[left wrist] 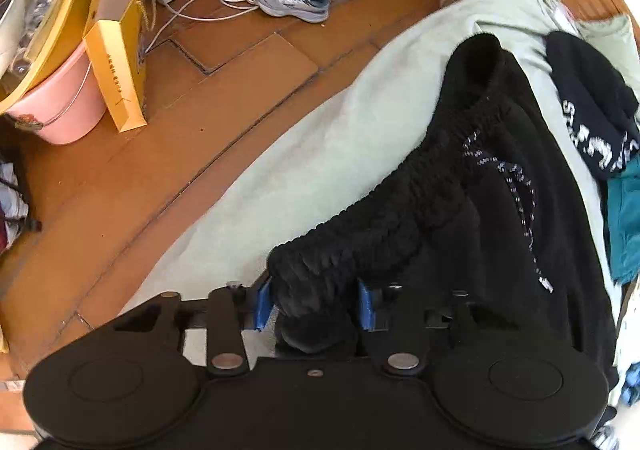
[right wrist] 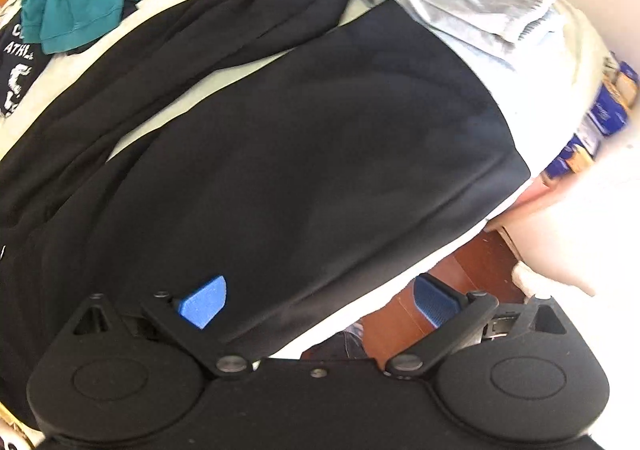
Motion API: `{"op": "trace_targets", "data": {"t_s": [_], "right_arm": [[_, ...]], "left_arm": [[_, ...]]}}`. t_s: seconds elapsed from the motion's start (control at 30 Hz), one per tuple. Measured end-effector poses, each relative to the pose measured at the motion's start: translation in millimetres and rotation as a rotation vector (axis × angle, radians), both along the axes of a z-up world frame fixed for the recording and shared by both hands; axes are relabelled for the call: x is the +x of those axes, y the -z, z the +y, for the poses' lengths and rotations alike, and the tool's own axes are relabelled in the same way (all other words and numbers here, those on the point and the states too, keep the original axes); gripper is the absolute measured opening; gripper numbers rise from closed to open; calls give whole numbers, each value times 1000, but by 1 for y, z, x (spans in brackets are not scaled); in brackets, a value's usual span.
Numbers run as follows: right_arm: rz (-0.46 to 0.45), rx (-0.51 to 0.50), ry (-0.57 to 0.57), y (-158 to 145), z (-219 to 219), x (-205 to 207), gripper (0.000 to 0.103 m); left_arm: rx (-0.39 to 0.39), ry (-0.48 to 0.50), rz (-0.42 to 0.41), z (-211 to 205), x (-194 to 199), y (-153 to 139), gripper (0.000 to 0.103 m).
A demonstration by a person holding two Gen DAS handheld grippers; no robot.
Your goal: Fold clothes
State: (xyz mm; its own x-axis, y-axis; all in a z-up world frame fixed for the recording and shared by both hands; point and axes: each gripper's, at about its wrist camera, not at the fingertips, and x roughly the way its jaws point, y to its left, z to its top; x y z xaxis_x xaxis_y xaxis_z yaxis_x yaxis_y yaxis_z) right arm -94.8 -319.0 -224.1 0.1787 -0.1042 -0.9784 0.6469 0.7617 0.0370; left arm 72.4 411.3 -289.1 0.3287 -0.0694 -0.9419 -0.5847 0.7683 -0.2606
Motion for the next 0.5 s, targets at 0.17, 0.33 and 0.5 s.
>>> {"op": "trace_targets", "data": {"t_s": [0.17,0.33,0.5], "right_arm": [[-3,19,23,-4,5,4,102],[-35,96,-14,6,20,22,102],[7,127,-110,20,44,38,102]], "left_arm": [[86,-68,-15,6,-4,-23,21],[149,-85,-3,21,-11,-57,21],[158,-82,68,36,-23,-42,23]]}}
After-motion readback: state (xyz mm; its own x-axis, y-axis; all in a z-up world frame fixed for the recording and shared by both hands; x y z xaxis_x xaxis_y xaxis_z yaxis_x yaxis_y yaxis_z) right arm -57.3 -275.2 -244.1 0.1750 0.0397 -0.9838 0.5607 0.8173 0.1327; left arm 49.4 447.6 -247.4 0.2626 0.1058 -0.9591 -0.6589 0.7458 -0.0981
